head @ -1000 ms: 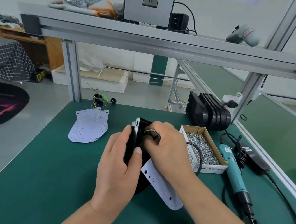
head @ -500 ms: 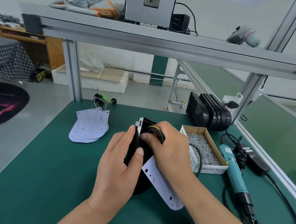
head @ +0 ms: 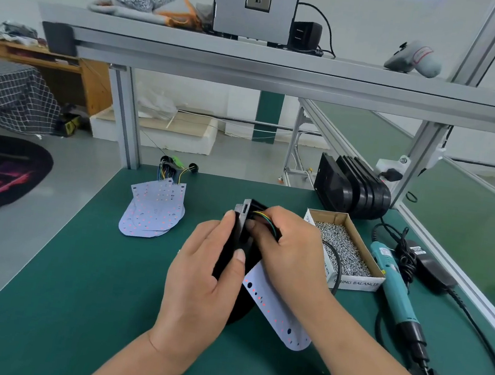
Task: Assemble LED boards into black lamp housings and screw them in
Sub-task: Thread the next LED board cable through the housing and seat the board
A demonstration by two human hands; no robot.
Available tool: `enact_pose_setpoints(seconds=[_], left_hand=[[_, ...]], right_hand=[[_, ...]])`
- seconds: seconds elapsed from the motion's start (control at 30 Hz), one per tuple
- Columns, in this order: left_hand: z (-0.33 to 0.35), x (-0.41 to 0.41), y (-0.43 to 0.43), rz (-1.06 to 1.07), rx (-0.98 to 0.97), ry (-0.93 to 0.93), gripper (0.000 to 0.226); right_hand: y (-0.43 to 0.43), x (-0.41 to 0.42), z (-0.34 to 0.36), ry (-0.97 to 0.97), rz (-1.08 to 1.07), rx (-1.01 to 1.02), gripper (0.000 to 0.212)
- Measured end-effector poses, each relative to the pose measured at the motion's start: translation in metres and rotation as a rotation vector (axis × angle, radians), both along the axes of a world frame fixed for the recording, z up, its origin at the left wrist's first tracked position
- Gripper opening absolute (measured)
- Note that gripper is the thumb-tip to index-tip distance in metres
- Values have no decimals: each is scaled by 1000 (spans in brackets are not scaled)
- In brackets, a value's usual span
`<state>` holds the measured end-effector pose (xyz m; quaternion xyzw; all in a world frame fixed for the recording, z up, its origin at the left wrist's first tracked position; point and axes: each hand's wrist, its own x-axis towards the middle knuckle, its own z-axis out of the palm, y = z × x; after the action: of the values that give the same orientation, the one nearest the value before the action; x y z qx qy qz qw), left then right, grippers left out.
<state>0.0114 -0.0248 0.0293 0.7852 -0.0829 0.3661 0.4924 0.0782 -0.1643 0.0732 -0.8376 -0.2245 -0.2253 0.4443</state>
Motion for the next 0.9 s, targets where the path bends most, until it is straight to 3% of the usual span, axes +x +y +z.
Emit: enact_pose_setpoints(seconds=[0.17,0.3,0.43,0.63,0.8,0.9], left_hand=[[-5,3,1,16,-103,62,48],[-8,6,-2,-7,-96,64,49],[-10,4,-2,-5,-76,58,50],[-6,3,7,-5,-47,20,49],[-5,2,3,-19,-19,36,48],[0,2,-1,-43,-144,107,45]], right_hand=[[0,-2,3,39,70,-66,14],[-5,2,0,46,-68,-19,14],[-2,-1,-2,-1,-66,-33,20],[0,-1,4,74,129,-165,31],[-3,0,5,109,94,-354,39],[-6,3,6,122,112,-450,43]])
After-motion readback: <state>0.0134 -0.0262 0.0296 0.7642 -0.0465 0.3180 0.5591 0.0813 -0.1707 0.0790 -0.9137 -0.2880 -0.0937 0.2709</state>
